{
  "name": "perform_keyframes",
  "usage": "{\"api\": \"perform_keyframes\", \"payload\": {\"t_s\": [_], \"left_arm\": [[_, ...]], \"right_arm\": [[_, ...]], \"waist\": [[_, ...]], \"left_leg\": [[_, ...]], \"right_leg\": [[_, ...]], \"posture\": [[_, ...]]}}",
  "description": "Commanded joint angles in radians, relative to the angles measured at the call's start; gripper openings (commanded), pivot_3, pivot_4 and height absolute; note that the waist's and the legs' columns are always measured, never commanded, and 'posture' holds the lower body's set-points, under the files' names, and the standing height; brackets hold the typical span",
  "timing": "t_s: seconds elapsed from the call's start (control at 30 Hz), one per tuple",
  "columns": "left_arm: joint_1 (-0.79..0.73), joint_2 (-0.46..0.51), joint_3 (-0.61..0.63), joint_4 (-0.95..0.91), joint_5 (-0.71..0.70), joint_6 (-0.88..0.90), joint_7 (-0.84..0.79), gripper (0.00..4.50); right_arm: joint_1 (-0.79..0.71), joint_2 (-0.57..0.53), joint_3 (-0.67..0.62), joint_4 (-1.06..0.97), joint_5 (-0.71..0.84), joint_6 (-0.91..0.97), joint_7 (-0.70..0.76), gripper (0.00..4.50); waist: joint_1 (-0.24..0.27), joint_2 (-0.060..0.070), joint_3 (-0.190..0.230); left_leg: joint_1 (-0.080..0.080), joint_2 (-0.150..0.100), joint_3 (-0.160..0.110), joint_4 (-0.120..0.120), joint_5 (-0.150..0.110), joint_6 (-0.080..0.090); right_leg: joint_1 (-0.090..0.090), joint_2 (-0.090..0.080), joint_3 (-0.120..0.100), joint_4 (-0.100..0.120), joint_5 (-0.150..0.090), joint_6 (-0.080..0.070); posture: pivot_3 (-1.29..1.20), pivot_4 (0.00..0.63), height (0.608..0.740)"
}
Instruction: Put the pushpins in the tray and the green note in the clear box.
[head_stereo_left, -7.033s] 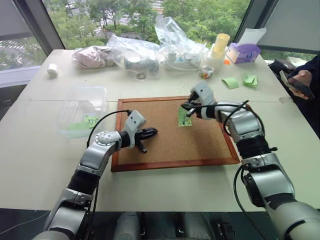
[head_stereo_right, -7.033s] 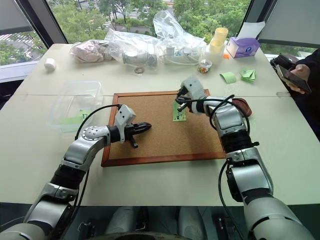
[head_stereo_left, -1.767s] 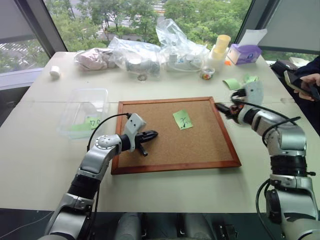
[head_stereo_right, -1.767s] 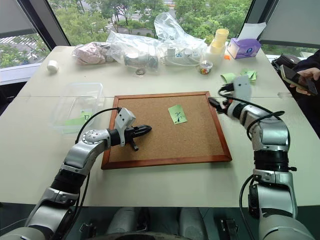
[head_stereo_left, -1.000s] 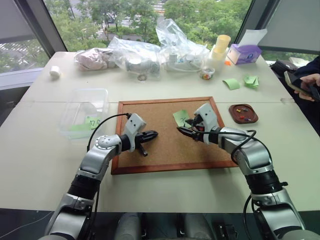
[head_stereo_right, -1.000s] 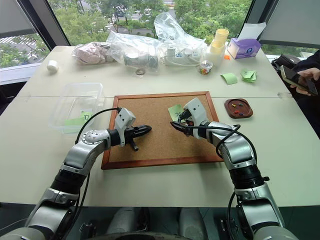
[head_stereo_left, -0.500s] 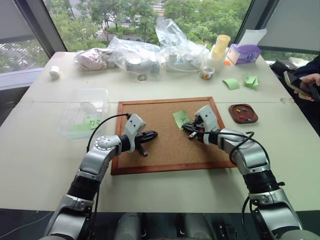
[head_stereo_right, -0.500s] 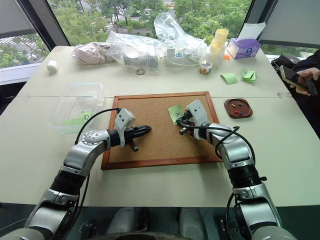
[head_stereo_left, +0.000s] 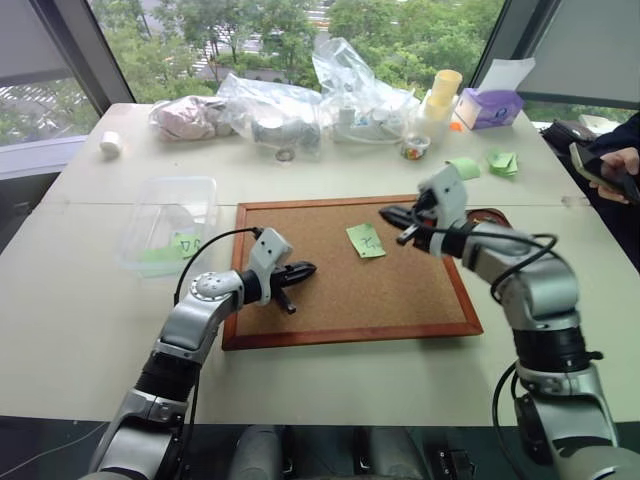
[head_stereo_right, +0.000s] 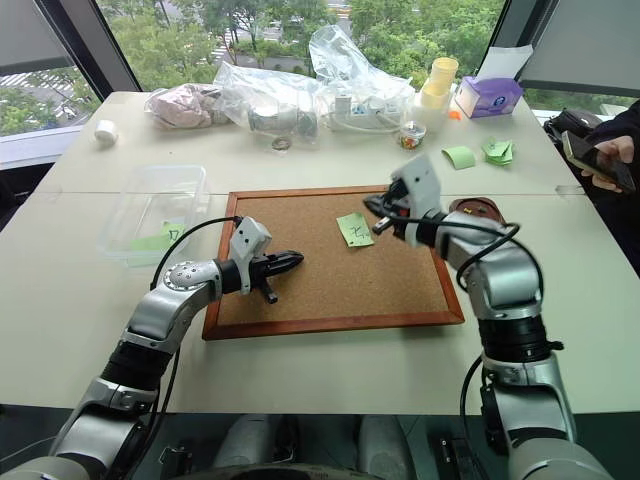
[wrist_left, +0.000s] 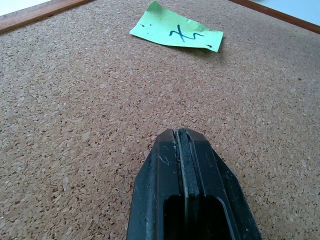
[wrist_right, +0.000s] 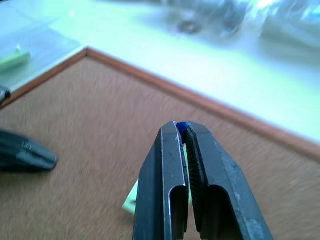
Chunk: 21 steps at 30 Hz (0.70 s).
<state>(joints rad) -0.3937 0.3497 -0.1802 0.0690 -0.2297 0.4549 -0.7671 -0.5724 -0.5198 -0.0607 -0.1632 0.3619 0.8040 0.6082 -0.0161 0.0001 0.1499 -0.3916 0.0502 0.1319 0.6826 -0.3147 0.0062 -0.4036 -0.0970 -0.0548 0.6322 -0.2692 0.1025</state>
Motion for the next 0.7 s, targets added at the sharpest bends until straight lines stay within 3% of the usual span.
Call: {"api": "perform_keyframes", "payload": {"t_s": [0.03,0.13,0.53,0.7], "left_arm": [[0.053,0.005,-0.058,0.065,0.029,0.065,-0.009,0.00],[0.035,-0.003,-0.053,0.067,0.023,0.064,-0.010,0.00],[0.030,0.003,-0.059,0.069,0.028,0.062,-0.031,0.00],[0.035,0.005,-0.057,0.060,0.026,0.065,-0.029,0.00]], "right_arm": [[-0.001,-0.024,-0.023,-0.062,0.035,0.032,0.010,0.07],[0.004,-0.034,-0.036,-0.028,0.001,-0.003,-0.025,0.07],[-0.108,-0.095,-0.174,0.643,-0.192,-0.306,-0.305,0.07],[-0.158,-0.098,-0.200,0.828,-0.192,-0.368,-0.321,0.07]], "waist": [[-0.001,0.000,0.000],[0.000,0.000,0.000],[-0.001,0.000,0.000],[-0.002,0.000,0.000]], "left_leg": [[0.000,0.000,0.000,0.000,0.000,0.001],[0.000,0.000,0.000,0.000,-0.001,0.003],[0.000,-0.001,0.002,0.000,0.000,0.001],[0.000,-0.001,0.002,0.000,0.000,0.000]], "right_leg": [[0.000,0.000,0.000,0.000,0.000,0.000],[0.000,0.000,0.000,0.000,0.000,0.000],[0.000,0.000,0.000,-0.001,0.000,0.000],[0.000,0.000,0.000,-0.001,0.000,0.000]], "posture": [[0.00,0.150,0.740],[0.00,0.150,0.740],[0.00,0.150,0.740],[0.00,0.150,0.740]]}}
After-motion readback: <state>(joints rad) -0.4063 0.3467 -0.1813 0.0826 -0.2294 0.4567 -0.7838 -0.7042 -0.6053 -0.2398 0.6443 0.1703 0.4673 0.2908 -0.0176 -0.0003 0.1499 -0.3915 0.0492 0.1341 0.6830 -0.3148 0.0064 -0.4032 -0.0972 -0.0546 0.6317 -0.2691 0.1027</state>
